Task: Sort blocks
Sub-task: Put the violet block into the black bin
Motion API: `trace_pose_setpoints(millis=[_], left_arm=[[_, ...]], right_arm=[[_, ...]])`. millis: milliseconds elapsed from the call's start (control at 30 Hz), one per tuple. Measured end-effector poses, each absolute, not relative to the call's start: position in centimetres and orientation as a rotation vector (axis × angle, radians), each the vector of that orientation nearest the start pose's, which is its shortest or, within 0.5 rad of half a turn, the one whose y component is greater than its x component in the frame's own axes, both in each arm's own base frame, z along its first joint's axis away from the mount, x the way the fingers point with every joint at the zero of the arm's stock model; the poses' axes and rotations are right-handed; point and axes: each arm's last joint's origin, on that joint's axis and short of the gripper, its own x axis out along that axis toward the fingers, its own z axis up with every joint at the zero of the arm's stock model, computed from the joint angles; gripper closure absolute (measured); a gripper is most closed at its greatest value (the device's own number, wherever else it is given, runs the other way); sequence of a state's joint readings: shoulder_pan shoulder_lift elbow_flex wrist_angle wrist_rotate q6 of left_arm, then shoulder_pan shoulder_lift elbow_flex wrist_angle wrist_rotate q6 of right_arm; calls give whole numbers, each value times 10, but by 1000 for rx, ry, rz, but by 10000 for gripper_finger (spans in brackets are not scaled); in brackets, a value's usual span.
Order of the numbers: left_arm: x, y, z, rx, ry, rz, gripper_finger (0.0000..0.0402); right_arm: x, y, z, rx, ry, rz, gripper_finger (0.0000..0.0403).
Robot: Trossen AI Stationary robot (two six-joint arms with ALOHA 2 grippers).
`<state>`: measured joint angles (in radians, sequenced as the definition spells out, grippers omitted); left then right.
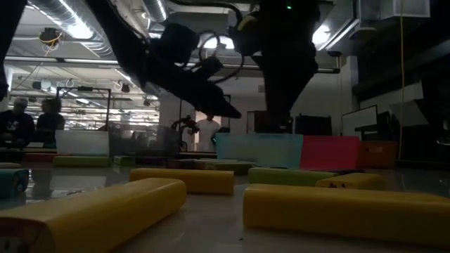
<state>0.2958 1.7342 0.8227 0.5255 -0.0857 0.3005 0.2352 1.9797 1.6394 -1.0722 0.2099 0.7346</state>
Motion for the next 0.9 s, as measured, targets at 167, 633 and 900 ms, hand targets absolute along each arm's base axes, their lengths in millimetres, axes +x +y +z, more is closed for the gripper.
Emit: trace_pose_setpoints(millis=[167,633,900], left_arm=[[313,95,194,166,547,305,234],[261,80,219,-25,809,329,260],[252,77,213,-37,917,320,272]], right_arm=[[385,97,226,426,1222,-505,205],[381,108,184,661,1061,-655,205],[376,106,162,745,995,-702,205]])
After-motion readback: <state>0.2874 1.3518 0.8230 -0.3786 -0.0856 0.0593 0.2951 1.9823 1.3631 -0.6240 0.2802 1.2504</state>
